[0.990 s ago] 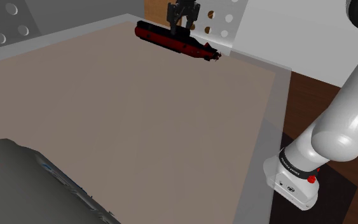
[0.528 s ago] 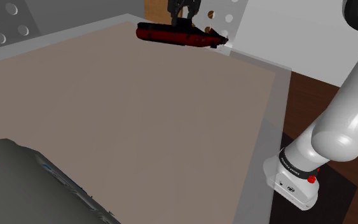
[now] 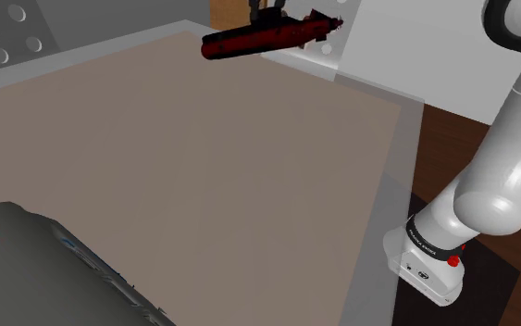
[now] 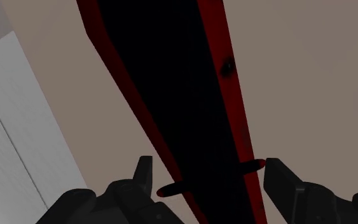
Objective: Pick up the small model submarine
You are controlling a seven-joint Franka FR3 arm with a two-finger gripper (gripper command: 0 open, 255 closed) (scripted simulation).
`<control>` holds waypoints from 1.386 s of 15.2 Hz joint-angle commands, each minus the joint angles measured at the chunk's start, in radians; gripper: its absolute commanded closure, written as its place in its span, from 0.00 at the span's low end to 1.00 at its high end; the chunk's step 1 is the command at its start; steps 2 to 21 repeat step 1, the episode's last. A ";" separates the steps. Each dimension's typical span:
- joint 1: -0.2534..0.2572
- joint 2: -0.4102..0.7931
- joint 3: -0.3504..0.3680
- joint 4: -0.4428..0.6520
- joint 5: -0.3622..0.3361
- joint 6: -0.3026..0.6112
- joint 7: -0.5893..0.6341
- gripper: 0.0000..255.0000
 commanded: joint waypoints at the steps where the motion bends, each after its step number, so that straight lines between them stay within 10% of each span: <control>1: 0.000 0.001 0.000 0.014 0.000 -0.011 0.000 1.00; 21: 0.000 0.001 0.000 0.014 0.000 -0.011 0.000 1.00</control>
